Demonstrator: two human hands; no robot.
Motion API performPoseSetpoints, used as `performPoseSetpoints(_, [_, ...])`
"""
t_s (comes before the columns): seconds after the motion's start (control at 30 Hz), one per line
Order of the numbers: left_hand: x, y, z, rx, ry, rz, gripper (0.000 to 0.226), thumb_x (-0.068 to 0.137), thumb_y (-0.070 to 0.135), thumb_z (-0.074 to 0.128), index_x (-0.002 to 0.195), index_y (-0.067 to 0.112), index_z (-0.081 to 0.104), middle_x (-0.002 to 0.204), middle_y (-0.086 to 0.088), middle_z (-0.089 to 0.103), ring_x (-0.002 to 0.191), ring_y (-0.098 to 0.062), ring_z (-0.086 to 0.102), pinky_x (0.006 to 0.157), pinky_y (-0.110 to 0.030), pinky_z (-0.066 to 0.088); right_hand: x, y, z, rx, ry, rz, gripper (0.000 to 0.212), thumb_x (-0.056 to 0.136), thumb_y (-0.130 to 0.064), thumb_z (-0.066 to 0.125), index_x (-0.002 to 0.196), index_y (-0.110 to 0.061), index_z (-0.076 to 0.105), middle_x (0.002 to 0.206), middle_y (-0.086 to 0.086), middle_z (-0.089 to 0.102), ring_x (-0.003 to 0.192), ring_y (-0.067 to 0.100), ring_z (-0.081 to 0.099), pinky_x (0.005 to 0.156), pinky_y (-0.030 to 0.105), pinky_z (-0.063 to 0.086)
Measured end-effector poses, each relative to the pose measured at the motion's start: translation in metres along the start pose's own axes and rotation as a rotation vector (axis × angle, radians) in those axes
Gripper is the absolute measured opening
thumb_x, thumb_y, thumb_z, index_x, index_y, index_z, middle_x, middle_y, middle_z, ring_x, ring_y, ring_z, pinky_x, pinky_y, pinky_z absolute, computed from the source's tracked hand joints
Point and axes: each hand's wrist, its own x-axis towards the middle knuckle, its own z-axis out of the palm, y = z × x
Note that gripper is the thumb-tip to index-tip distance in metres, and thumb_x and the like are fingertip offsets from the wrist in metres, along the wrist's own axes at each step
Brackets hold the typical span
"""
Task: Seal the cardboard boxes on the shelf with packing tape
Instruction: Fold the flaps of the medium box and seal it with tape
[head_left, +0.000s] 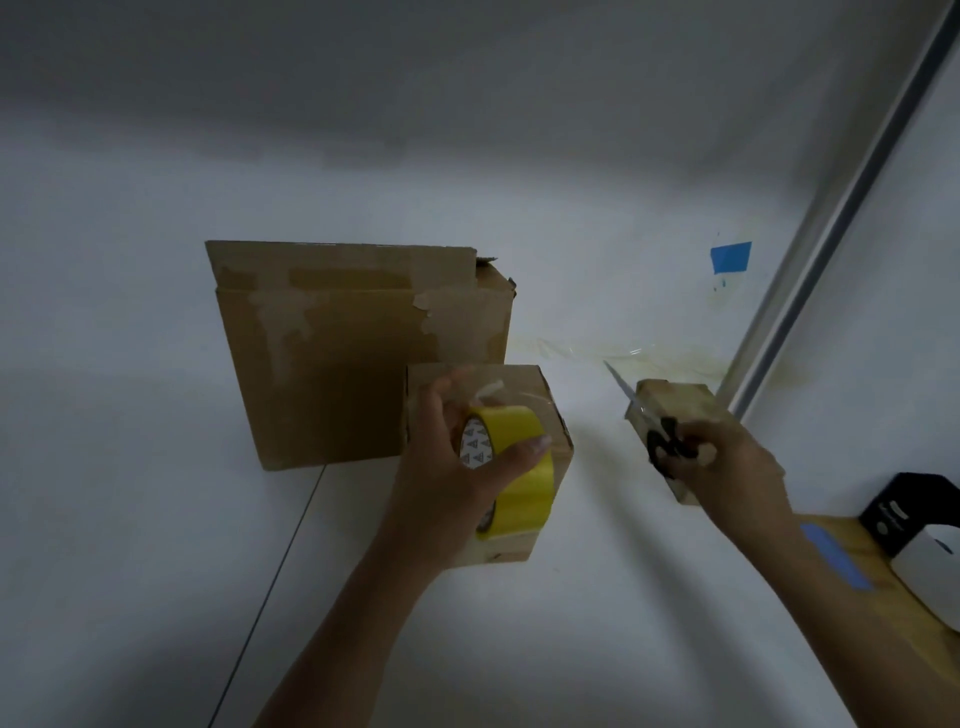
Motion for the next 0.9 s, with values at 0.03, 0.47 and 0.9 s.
performPoseSetpoints(0.03, [0.001, 0.002, -0.001, -0.005, -0.018, 0.009, 0.095, 0.048, 0.065, 0.078, 0.133, 0.045, 0.039, 0.128, 0.009, 0.058, 0.112, -0.011, 0.062, 0.088, -0.033, 0.057, -0.001, -0.013, -0.003, 0.045, 0.024, -0.050, 0.019, 0.083, -0.016, 0.076, 0.100, -0.011, 0.070, 0.083, 0.001, 0.056, 0.073, 0.017, 0.047, 0.055, 0.008, 0.031])
performPoseSetpoints(0.47, [0.002, -0.015, -0.010, -0.112, -0.085, -0.008, 0.094, 0.052, 0.056, 0.078, 0.136, 0.037, 0.039, 0.114, 0.001, 0.068, 0.099, -0.010, 0.068, 0.071, -0.017, 0.053, 0.020, -0.044, 0.006, -0.219, 0.057, -0.575, 0.060, 0.071, -0.052, 0.067, 0.124, -0.024, 0.058, 0.121, -0.008, 0.048, 0.102, 0.020, 0.057, 0.063, 0.032, 0.051])
performPoseSetpoints(0.9, [0.004, -0.021, -0.013, 0.012, -0.136, -0.011, 0.058, 0.057, 0.060, 0.074, 0.110, 0.037, 0.064, 0.102, 0.024, 0.066, 0.095, -0.004, 0.067, 0.071, -0.022, 0.056, 0.012, -0.064, 0.006, -0.299, 0.093, -0.855, 0.045, 0.073, -0.038, 0.072, 0.116, -0.026, 0.064, 0.109, -0.006, 0.059, 0.086, 0.018, 0.059, 0.047, 0.022, 0.036])
